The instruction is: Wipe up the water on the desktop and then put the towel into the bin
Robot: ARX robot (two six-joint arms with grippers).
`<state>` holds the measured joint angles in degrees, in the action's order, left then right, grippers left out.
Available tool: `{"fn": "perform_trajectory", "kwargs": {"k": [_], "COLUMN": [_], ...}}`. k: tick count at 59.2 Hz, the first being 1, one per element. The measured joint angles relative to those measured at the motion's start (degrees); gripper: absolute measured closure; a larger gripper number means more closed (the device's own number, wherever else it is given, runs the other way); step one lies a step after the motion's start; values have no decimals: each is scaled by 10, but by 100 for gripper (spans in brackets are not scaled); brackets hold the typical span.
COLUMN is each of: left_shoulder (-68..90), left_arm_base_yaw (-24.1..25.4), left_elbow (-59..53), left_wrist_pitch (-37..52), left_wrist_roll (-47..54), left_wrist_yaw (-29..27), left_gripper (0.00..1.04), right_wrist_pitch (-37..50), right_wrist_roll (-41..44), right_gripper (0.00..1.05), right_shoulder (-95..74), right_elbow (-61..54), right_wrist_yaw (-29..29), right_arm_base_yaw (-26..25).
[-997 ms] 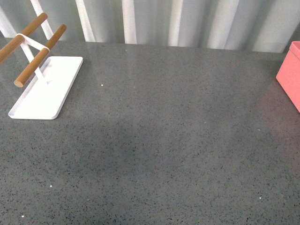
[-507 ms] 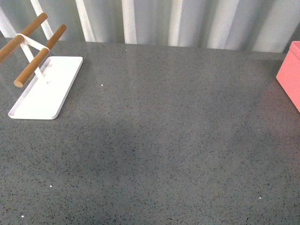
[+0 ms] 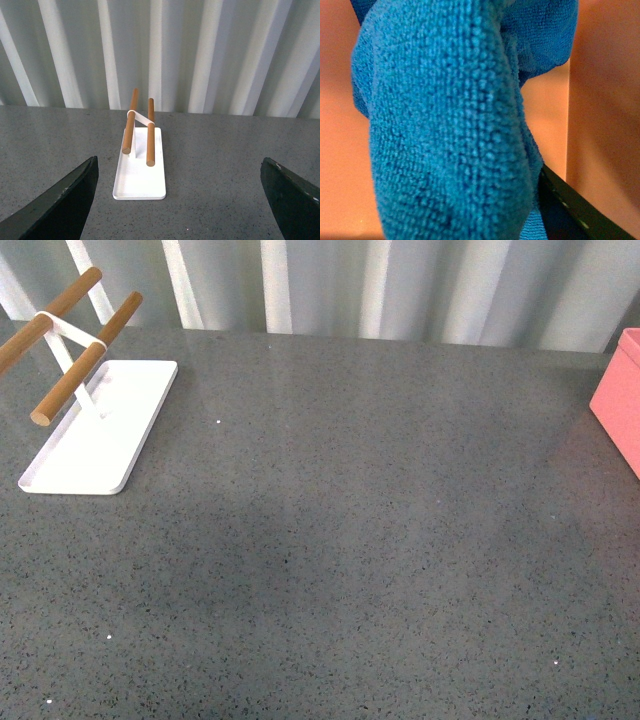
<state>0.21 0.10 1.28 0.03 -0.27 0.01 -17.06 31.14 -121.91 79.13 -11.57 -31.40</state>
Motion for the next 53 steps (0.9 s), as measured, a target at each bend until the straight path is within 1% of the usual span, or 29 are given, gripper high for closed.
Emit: {"fn": "perform_trajectory", "kwargs": {"k": [5, 8, 19, 20, 22, 24, 26, 35, 53], "left_shoulder": [0, 0, 0, 0, 0, 0, 0, 0, 0], "left_arm_base_yaw": [0, 0, 0, 0, 0, 0, 0, 0, 0], "left_elbow": [0, 0, 0, 0, 0, 0, 0, 0, 0], "left_wrist_pitch": [0, 0, 0, 0, 0, 0, 0, 0, 0], "left_wrist_roll": [0, 0, 0, 0, 0, 0, 0, 0, 0], "left_wrist_yaw": [0, 0, 0, 0, 0, 0, 0, 0, 0], "left_gripper": [7, 7, 7, 7, 7, 7, 7, 7, 7], "right_wrist_pitch": [0, -2, -2, -2, -2, -2, -2, -13, -52], "right_wrist_roll": [-2, -3, -7, -8, -10, -12, -14, -34, -106], "right_gripper": [46, 37, 12, 9, 5, 5, 8, 7, 7], "right_shoulder": [0, 0, 0, 0, 0, 0, 1, 8, 31], "right_elbow": [0, 2, 3, 3, 3, 3, 3, 3, 31], "right_wrist_yaw": [0, -1, -5, -7, -9, -10, -16, -47, -139], "right_arm_base_yaw": [-2, -3, -9, -9, -9, -9, -9, -3, 9]}}
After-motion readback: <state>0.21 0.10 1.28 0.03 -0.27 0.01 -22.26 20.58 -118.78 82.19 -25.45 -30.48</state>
